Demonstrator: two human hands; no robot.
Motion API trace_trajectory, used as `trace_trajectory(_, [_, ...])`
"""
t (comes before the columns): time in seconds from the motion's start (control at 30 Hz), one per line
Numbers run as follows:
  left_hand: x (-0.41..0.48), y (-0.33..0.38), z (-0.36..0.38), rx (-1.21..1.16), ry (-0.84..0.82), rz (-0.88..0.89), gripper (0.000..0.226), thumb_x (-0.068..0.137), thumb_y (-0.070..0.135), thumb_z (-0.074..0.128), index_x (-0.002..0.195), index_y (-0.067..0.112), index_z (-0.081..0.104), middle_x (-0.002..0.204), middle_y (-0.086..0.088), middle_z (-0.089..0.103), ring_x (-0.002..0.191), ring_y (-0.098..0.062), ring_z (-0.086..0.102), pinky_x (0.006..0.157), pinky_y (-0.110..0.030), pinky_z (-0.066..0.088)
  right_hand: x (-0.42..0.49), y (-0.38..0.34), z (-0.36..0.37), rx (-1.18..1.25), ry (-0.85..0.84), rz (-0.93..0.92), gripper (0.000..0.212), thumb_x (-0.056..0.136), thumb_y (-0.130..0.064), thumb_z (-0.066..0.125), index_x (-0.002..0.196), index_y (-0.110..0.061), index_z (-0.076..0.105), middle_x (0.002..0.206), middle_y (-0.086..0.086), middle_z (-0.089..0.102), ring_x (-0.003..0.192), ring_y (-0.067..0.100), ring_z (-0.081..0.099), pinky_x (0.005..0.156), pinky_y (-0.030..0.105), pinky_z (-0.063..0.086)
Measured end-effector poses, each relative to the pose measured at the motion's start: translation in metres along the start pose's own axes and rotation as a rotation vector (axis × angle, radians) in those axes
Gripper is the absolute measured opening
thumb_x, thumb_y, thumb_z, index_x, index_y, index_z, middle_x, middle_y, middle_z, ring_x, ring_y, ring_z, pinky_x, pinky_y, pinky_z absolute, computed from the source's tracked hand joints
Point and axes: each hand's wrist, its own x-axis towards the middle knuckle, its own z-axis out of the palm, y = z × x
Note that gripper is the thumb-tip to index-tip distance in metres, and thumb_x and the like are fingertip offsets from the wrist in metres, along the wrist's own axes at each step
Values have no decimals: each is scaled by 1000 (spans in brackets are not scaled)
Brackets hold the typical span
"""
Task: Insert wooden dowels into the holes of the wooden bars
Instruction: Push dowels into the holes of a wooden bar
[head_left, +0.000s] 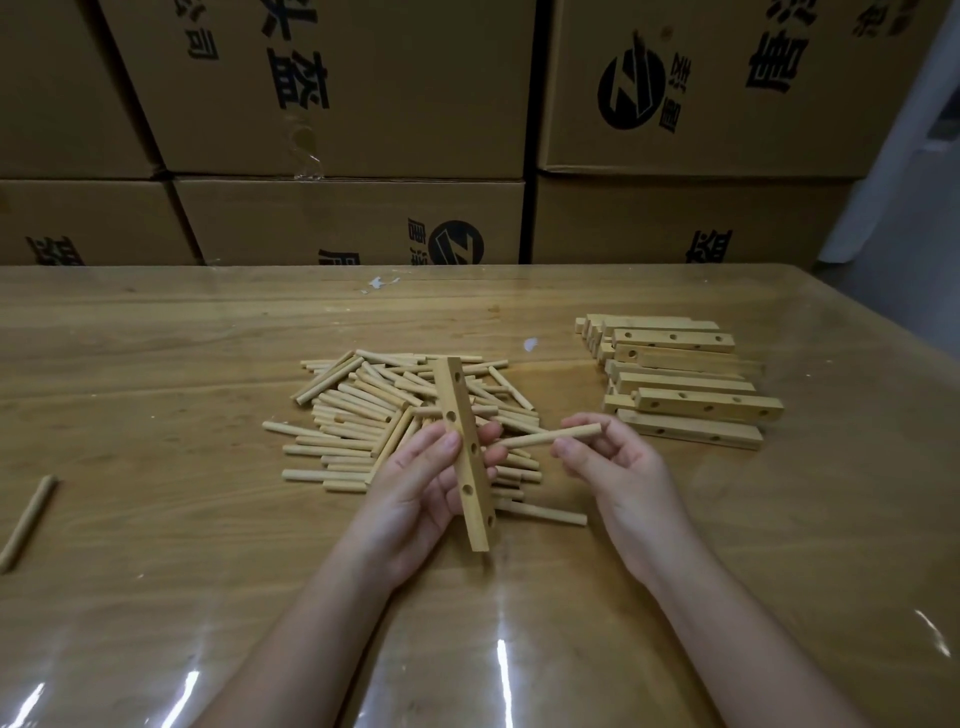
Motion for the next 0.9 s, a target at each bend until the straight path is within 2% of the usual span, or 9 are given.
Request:
trace_trajectory(0.17, [3,-2,-3,-1,-19,-29,49,61,27,88,103,6,72,114,-22,66,97,-27,69,73,-29,58,0,-4,1,68,9,52,20,64,-24,71,83,-26,74,80,-6,68,80,7,63,73,24,48])
trace_trajectory(0.23, [3,-2,-3,9,-7,-31,38,68,26,83,99,7,73,109,-21,69,92,-25,70,71,-28,58,0,-4,0,122,6,79,18,64,-24,70,81,-25,74,80,-6,68,78,6,62,74,25,48])
trace_trajectory(0.33, [2,-2,-4,43,5,-52,20,80,22,67,92,8,75,95,-16,72,80,-20,72,65,-26,58,1,-5,-2,304,-19,116,17,71,-19,66,87,-19,69,94,3,71,83,12,66,70,24,53])
trace_trajectory(0.43, [1,-1,-4,45,-24,-100,37,74,22,69,106,4,65,85,-13,70,71,-20,69,60,-27,57,2,-7,-4,388,8,134,25,75,-14,63,99,-10,59,100,14,70,79,17,68,64,22,56])
trace_trajectory(0.5, [0,-1,-3,67,-52,-136,45,73,21,66,114,4,56,80,-12,67,64,-20,66,55,-27,56,2,-7,-4,394,16,119,25,76,-11,62,100,-6,57,100,17,70,81,19,69,64,22,56])
trace_trajectory(0.57, [0,-2,-3,121,-73,-156,37,76,24,63,109,7,58,75,-12,66,59,-19,65,50,-25,54,2,-6,-3,384,6,105,26,76,-9,62,100,-3,57,100,17,70,83,20,69,66,21,55])
trace_trajectory(0.67, [-2,-2,-2,243,-62,-138,29,72,37,69,91,15,70,72,-12,67,53,-18,64,45,-23,52,2,-5,-3,385,-8,101,31,75,-8,62,104,0,57,100,18,70,85,21,69,67,21,55])
trace_trajectory(0.83, [-2,-3,0,272,-55,-126,27,86,31,61,100,8,60,71,-13,68,52,-18,64,44,-23,52,3,-4,-3,399,4,95,33,75,-8,63,106,0,56,102,18,69,90,24,69,68,20,54])
trace_trajectory(0.9, [-2,-3,-1,264,-62,-133,25,84,30,59,99,10,61,72,-13,67,52,-19,64,45,-23,52,2,-4,-3,361,18,89,34,73,-9,64,105,0,57,99,17,70,90,24,69,68,21,55])
